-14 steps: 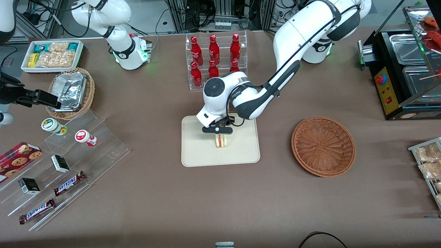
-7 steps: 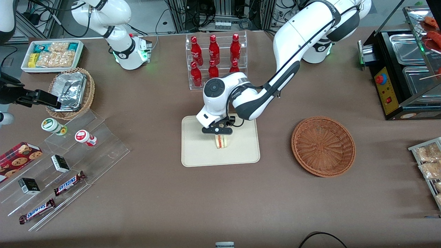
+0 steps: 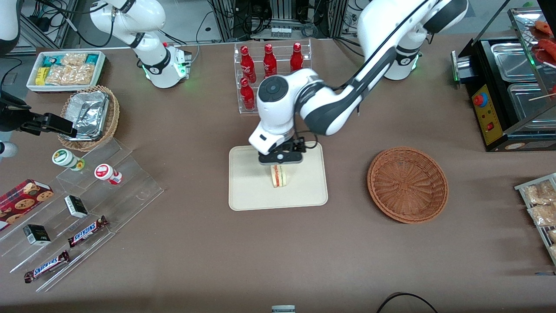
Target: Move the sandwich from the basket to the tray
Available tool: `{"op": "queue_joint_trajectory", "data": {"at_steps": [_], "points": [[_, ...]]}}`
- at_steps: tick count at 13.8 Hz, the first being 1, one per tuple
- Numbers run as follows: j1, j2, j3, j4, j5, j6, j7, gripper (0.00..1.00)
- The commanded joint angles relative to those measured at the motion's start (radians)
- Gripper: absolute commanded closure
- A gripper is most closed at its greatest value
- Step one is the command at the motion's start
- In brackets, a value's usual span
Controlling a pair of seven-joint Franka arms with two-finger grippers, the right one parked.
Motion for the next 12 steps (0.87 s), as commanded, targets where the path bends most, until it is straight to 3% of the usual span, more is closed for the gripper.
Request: {"op": "queue_joint_trajectory", "data": {"at_steps": [1,3,8,12], "points": [[-0.002,-0.14,0.117,-0.036,-0.076,-0.078,0.015,0.0],[-0.001,-0.189,0.174,-0.033,-0.086,-0.151,0.091,0.0],[-0.002,-0.304,0.422,-0.04,-0.264,-0.231,0.415,0.0],[-0.002,-0.387,0.546,-0.083,-0.306,-0.271,0.607,0.0]]}}
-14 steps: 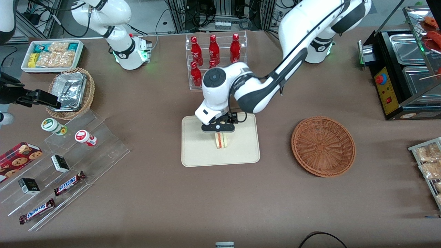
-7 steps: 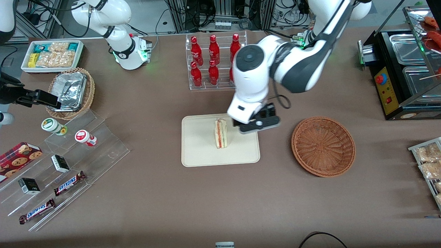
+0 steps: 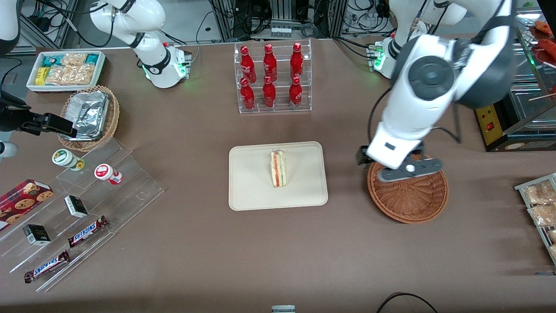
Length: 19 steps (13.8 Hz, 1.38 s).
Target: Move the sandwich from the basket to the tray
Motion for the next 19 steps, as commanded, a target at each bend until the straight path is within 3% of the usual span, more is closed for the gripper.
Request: {"op": "queue_joint_trajectory", "data": {"at_steps": [1,9,14,15,17,19], "points": [[-0.011,-0.086,0.085,-0.074,-0.051,-0.027,0.138,0.0],[-0.012,-0.192,0.249,-0.148,-0.067,-0.066,0.371,0.0],[-0.006,-0.2,0.253,-0.152,-0.068,-0.083,0.389,0.0],[0.029,-0.2,0.242,-0.152,-0.068,-0.084,0.389,0.0],[0.225,-0.197,0.057,-0.143,-0.073,-0.081,0.401,0.0],[0.337,-0.191,-0.046,-0.139,-0.074,-0.075,0.419,0.0]]}}
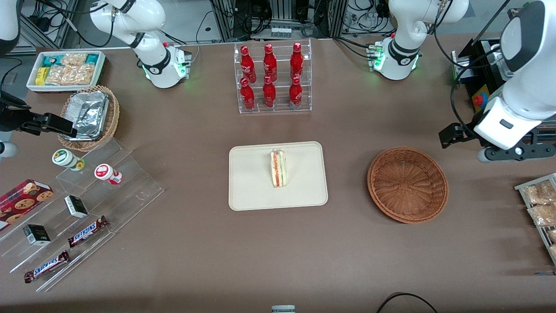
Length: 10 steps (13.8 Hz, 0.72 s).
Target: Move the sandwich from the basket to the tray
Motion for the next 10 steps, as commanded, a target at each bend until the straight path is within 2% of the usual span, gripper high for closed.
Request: {"op": "queue_joint_trajectory", "data": {"at_steps": [1,6,10], "points": [[0.155,-0.014,-0.15,0.003,-0.018,0.0,0.03,0.0],[0.169,-0.108,-0.166,-0.058,-0.013,-0.005,0.069,0.0],[0.19,-0.078,-0.169,-0.031,-0.015,-0.006,0.06,0.0]]}}
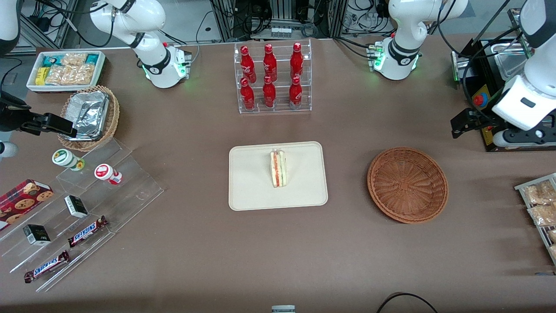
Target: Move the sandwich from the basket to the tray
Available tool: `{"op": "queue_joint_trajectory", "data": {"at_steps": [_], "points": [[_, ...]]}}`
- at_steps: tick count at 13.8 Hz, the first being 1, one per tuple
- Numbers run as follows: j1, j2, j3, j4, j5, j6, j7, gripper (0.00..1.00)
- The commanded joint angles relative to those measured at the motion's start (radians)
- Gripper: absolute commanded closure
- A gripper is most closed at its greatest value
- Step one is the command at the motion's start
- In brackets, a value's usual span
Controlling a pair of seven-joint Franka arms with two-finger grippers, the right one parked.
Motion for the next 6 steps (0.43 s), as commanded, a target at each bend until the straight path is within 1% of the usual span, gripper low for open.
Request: {"op": "queue_joint_trajectory", "data": {"at_steps": [1,4,6], "points": [[0.02,-0.005,-0.012,-0.011,-0.011,-0.003,0.02,0.0],[0.018,-0.006,-0.009,-0.009,-0.01,-0.006,0.017,0.0],[0.016,-0.009,0.028,-0.008,-0.01,-0.027,0.027,0.0]]}}
